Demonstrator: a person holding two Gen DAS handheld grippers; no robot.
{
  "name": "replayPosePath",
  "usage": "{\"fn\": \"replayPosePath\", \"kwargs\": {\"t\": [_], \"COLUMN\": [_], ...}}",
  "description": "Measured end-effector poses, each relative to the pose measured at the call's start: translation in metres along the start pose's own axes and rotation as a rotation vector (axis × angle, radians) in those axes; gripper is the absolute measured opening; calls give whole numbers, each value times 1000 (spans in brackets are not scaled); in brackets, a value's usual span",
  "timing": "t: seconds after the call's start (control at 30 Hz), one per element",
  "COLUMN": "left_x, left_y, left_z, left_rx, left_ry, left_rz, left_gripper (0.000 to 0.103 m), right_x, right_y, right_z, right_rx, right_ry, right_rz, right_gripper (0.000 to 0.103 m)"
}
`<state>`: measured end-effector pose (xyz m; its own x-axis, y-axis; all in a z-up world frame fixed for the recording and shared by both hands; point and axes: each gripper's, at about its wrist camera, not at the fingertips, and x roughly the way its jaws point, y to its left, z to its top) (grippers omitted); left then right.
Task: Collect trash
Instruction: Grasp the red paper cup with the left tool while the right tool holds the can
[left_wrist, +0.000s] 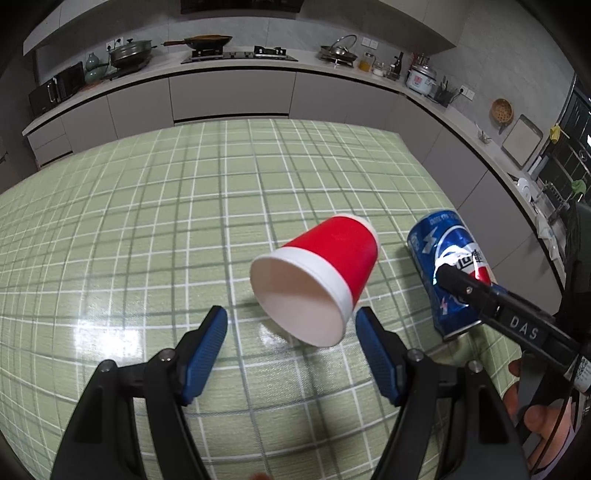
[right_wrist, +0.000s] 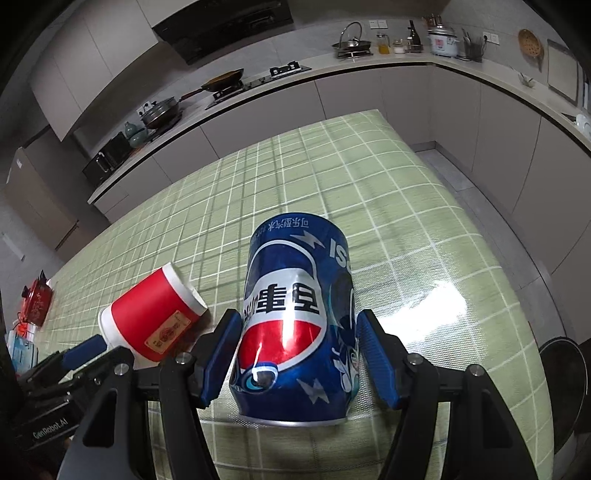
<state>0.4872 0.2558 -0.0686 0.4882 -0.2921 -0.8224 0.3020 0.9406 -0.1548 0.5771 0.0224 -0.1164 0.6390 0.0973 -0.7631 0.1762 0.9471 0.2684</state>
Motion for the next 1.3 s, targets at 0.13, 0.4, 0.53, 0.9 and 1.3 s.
{"fn": "replayPosePath", "kwargs": {"t": [0.13,0.4,0.53,0.9,1.3], "left_x": [11,16,16,9,-26], "left_y": [-2,-29,-41,-62,-41], "left_z": [4,-1,0,2,2], "left_rx": [-3,6,0,-11,75], "left_ry": [37,75,92,83,-77], "left_rz": [-9,-132,-203,-276,-61], "left_gripper": [73,73,73,73,73], "right_x": [2,1,-4,-8,-8], "right_y": [2,1,-1,-11,-11], "right_z": [-2,-3,-4,-6,-8], "right_rx": [3,8,10,27,23], "right_ry": [3,-2,-4,-9,-10], "right_rz": [10,9,7,12,18], "right_gripper": [67,67,67,67,67]}}
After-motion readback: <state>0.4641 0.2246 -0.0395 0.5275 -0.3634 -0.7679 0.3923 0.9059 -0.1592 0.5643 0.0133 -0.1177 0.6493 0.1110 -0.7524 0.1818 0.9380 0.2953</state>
